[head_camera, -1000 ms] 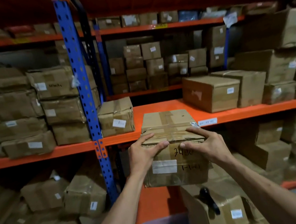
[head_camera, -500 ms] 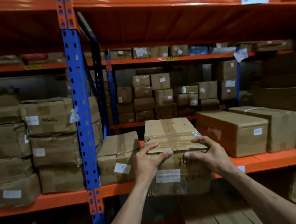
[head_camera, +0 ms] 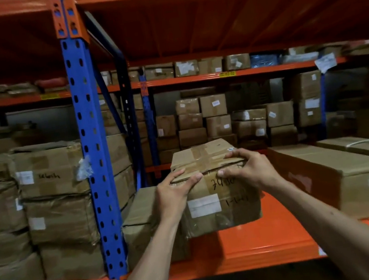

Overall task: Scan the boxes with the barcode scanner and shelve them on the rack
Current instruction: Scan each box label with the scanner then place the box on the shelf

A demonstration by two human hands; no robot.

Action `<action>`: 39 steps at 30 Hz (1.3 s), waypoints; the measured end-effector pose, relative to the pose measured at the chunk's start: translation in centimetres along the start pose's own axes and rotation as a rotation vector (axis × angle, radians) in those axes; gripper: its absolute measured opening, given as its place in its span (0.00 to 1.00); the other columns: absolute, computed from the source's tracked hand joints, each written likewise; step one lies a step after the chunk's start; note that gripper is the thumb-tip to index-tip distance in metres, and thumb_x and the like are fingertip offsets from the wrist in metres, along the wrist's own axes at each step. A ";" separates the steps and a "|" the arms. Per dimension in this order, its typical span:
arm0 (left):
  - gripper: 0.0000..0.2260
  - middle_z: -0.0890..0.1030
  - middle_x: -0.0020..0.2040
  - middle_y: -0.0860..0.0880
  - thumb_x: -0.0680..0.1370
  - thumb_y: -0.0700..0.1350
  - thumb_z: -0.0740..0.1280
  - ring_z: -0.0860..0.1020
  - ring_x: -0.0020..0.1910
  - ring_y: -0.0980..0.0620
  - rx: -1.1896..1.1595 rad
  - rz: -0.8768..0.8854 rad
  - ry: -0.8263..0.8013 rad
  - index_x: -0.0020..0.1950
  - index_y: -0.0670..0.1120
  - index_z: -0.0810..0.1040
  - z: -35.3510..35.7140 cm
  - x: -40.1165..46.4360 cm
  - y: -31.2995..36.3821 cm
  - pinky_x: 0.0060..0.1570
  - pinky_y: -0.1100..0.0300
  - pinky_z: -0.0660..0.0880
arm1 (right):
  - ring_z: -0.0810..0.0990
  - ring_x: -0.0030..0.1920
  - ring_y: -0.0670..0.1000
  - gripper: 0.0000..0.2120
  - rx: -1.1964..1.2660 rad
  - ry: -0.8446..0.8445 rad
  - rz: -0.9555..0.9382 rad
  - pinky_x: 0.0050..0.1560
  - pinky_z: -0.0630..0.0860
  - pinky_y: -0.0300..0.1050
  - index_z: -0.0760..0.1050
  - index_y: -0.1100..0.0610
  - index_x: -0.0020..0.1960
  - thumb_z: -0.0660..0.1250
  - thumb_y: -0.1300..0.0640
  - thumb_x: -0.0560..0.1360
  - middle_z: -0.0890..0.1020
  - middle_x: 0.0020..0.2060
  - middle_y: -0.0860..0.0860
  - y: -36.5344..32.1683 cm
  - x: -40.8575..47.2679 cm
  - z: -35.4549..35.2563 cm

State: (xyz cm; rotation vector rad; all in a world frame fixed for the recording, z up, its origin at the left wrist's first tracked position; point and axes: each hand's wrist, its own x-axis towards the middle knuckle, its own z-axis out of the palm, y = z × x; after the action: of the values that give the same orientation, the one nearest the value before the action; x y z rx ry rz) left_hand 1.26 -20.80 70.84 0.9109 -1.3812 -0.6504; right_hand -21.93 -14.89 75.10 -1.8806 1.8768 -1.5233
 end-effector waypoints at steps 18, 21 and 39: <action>0.24 0.82 0.50 0.60 0.59 0.63 0.80 0.77 0.59 0.59 0.150 0.049 0.042 0.51 0.55 0.86 -9.0 11.4 -4.1 0.62 0.60 0.74 | 0.81 0.63 0.50 0.29 0.186 -0.088 0.012 0.61 0.80 0.56 0.79 0.32 0.46 0.77 0.20 0.50 0.84 0.58 0.43 -3.3 8.0 14.9; 0.22 0.83 0.54 0.58 0.61 0.62 0.80 0.78 0.59 0.56 0.121 0.003 0.070 0.51 0.55 0.85 -10.5 11.7 -7.5 0.63 0.53 0.75 | 0.79 0.64 0.52 0.25 0.123 -0.097 0.020 0.63 0.77 0.57 0.77 0.28 0.46 0.75 0.21 0.53 0.84 0.59 0.44 -3.6 8.0 17.9; 0.24 0.77 0.65 0.45 0.85 0.52 0.46 0.73 0.66 0.44 0.956 0.685 0.026 0.68 0.41 0.74 -9.5 15.8 -13.4 0.75 0.50 0.57 | 0.45 0.83 0.63 0.34 -0.552 0.277 -0.406 0.80 0.41 0.64 0.62 0.58 0.81 0.47 0.36 0.85 0.48 0.84 0.62 -1.5 7.6 27.5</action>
State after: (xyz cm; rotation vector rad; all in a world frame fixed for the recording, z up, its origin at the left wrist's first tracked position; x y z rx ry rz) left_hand 13.98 -39.54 68.40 1.0505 -1.8615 0.6054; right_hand -4.61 -35.90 66.56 -2.5275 2.3358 -1.5442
